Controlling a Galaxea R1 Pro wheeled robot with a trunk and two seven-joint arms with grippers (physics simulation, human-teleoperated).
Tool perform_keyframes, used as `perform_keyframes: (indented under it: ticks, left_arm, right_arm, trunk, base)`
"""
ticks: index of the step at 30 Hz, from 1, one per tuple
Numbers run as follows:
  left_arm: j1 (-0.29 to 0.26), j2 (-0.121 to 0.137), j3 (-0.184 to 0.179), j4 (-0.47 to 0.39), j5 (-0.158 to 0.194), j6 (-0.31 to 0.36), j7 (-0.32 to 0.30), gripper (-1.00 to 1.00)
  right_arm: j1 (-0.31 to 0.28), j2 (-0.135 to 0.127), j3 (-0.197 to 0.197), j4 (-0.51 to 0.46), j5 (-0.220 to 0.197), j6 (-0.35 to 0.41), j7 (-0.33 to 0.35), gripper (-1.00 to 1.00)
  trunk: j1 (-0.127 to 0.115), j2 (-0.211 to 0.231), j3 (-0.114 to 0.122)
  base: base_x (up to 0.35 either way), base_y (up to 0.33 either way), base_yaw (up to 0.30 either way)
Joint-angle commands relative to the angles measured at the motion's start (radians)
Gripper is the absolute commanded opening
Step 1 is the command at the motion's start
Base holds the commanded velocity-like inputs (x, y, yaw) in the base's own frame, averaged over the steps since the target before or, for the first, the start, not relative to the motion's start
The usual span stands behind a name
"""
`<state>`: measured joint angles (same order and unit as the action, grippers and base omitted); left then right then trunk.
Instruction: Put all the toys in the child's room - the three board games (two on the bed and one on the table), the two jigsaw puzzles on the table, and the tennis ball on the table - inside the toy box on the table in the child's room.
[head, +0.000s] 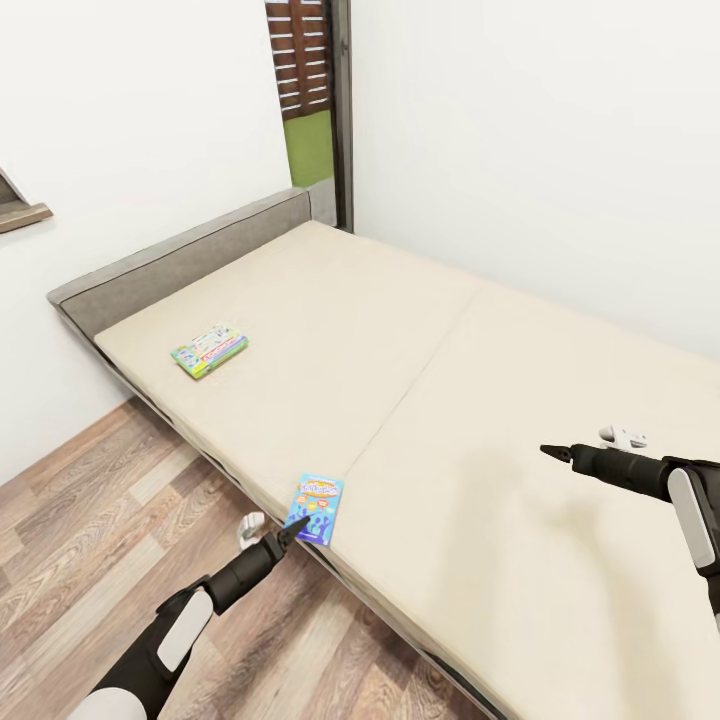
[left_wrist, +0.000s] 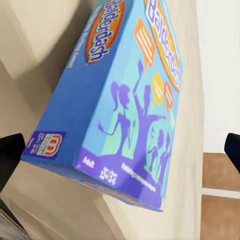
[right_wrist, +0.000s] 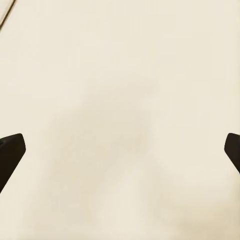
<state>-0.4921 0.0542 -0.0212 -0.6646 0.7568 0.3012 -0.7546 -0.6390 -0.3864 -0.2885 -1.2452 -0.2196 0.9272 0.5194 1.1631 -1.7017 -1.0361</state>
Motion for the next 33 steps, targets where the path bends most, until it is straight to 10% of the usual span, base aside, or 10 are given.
perform_keyframes:
  ticks: [1, 33]
  left_arm:
    - [0.000, 0.001, -0.002, -0.003, 0.010, 0.009, -0.001, 1.00]
    - [-0.001, 0.001, -0.002, -0.013, 0.010, 0.009, 0.003, 1.00]
  right_arm:
    - [-0.001, 0.000, -0.001, 0.000, 0.000, 0.006, 0.004, 1.00]
    - [-0.001, 0.001, -0.001, -0.001, 0.000, 0.006, 0.004, 1.00]
  trunk:
    - [0.000, 0.000, -0.001]
    - [0.000, 0.000, -0.001]
  base:
    - [0.000, 0.000, 0.000]
    - [0.000, 0.000, 0.000]
